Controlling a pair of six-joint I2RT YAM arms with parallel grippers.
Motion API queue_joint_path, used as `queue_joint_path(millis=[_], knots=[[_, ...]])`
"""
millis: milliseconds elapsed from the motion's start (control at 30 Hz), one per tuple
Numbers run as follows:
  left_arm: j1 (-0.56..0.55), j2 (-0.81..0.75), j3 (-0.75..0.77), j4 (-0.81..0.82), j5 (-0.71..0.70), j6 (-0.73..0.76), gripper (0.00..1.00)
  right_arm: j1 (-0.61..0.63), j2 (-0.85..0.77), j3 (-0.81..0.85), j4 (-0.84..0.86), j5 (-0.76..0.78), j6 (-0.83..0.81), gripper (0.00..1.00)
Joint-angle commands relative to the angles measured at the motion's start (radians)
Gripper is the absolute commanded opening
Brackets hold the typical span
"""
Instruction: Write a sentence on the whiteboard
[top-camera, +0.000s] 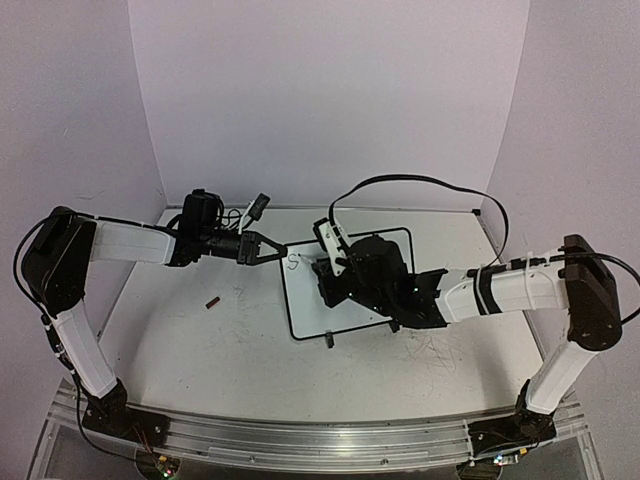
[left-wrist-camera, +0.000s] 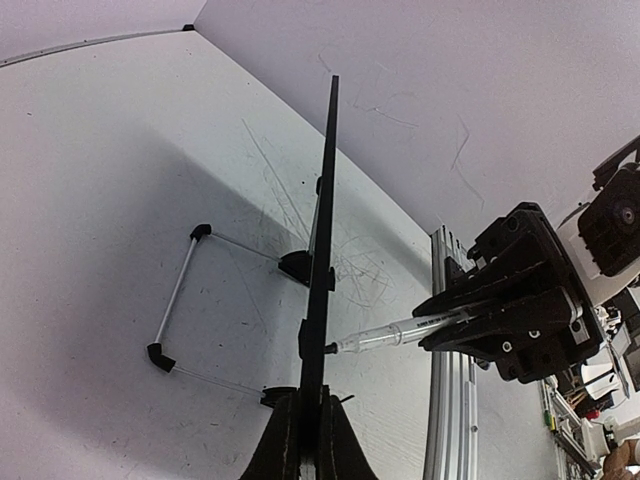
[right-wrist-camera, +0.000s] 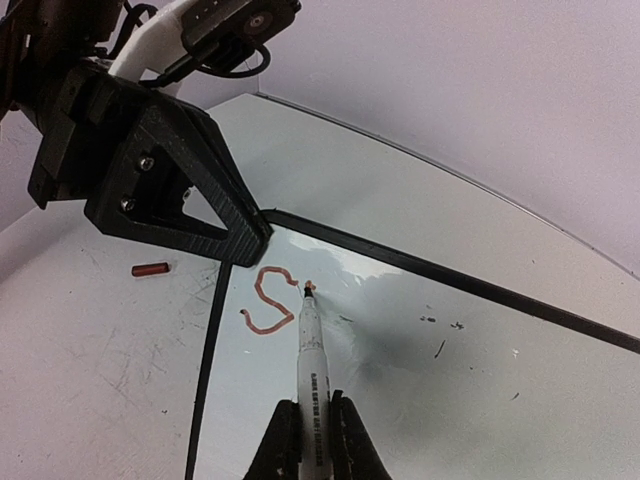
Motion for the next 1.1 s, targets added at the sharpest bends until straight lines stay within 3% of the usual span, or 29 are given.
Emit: queue_joint_path(millis=[0,1067], knots=[[-0.007,-0.033,-0.001,0.004,-0.018,0.008,0.0,-0.006,-0.031,-0.02,-0.009,0.014,0.018,0.0],[-0.007,-0.035,-0.002,0.004,-0.02,0.009,0.0,-0.001,-0.036,-0.063,-0.026,-0.021,0.046,0.0]])
